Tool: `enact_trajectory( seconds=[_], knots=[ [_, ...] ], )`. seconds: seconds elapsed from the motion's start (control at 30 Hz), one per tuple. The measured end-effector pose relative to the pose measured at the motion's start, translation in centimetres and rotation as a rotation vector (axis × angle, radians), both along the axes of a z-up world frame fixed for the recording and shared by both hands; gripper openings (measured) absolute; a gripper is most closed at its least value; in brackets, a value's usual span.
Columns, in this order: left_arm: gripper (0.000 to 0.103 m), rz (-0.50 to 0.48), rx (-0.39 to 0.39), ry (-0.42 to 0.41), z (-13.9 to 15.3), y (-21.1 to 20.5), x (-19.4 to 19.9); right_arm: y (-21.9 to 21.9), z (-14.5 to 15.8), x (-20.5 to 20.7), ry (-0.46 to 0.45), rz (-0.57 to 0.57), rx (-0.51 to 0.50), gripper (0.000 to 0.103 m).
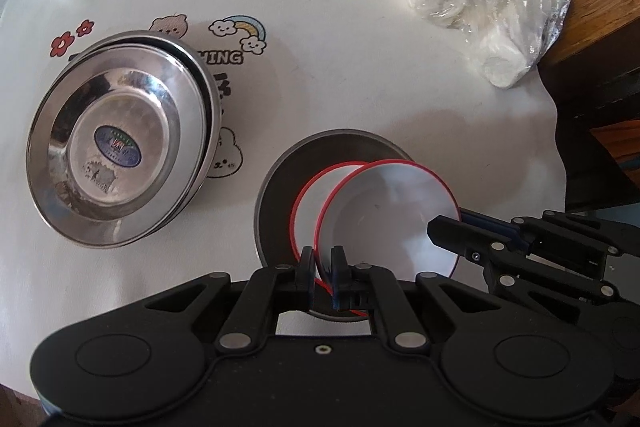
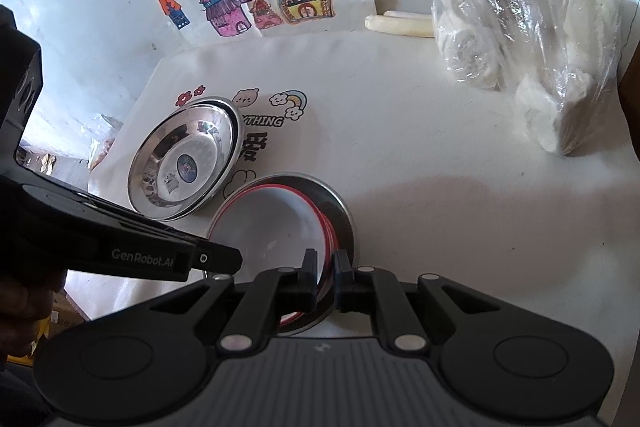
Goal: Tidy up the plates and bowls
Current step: 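Carry the second white bowl with both grippers and lower it into the first white bowl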
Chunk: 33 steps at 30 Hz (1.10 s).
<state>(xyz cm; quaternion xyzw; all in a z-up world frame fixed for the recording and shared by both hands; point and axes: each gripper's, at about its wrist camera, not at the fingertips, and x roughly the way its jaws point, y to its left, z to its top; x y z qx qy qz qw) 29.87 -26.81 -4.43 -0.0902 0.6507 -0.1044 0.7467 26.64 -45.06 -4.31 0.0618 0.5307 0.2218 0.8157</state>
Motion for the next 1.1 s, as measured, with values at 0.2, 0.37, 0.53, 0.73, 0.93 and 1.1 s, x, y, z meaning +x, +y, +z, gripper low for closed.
enact_trajectory(
  seconds=[0.2,0.37,0.53,0.73,0.93,1.1],
  knots=[
    [0.009,-0.036,0.047,-0.023,1.1,-1.0,-0.1,0.3,0.0,0.0,0.003,-0.006,-0.004,0.009],
    [0.01,-0.014,0.049,-0.001,0.8,-0.5,-0.1,0.4,-0.1,0.3,-0.003,-0.021,0.011,0.009],
    [0.01,0.016,0.043,0.025,0.0,-0.1,-0.1,0.7,-0.3,-0.1,0.009,-0.015,0.02,0.009],
    [0.01,0.004,0.058,0.02,-0.2,-0.2,0.2,0.5,-0.5,-0.2,0.02,-0.036,0.032,0.009],
    [0.01,0.014,0.063,0.023,-0.5,-0.1,0.3,0.5,-1.0,-0.3,0.029,-0.055,0.048,0.009],
    [0.01,0.012,0.058,0.022,-0.6,-0.2,0.1,0.4,-0.7,-0.6,0.024,-0.058,0.039,0.009]
  ],
)
